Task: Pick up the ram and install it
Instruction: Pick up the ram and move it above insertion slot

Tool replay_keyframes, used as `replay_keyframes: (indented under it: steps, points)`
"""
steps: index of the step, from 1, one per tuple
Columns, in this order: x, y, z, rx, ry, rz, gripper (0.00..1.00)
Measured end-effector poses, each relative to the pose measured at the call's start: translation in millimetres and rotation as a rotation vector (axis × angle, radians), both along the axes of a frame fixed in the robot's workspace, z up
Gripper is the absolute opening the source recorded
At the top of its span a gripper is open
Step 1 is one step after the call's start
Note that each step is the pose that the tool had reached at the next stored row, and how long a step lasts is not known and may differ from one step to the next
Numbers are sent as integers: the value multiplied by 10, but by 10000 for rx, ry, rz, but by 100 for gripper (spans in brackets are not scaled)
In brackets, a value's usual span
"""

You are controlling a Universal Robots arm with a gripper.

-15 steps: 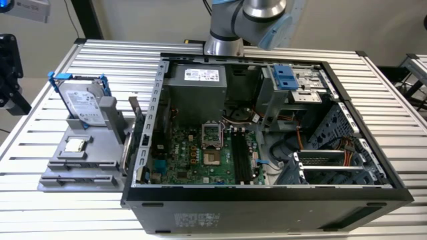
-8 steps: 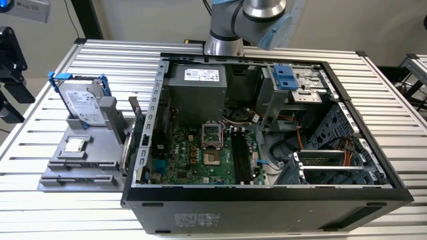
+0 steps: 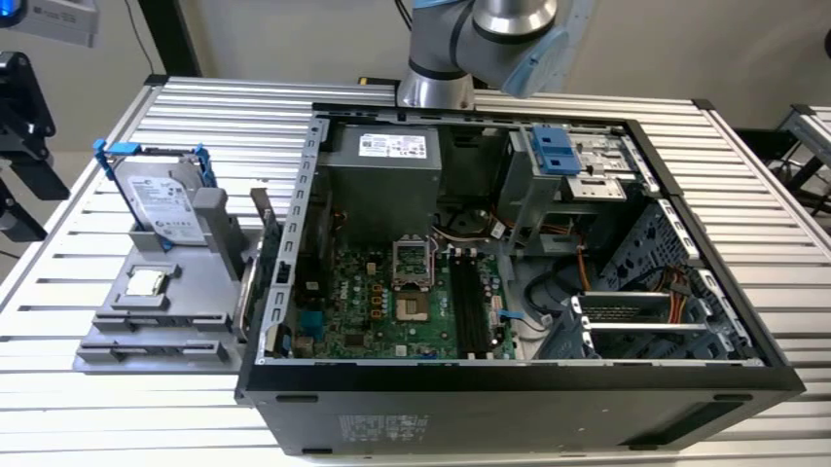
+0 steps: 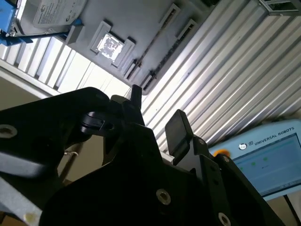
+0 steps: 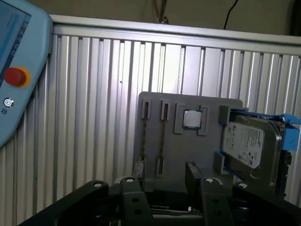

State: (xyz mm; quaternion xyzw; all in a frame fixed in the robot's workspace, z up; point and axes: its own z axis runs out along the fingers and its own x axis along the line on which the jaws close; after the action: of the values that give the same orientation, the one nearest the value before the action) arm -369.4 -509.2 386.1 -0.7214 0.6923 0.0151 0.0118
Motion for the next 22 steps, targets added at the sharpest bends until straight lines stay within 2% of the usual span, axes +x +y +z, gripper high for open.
replay_keyframes:
  steps: [3, 5, 14, 22]
  points:
    - [-1, 0, -12, -1, 1, -405, 100]
    - [-1, 0, -30, -1, 1, -497, 100]
    - [-1, 3, -130, -2, 2, -558, 100]
    - [-1, 3, -141, -2, 2, -560, 100]
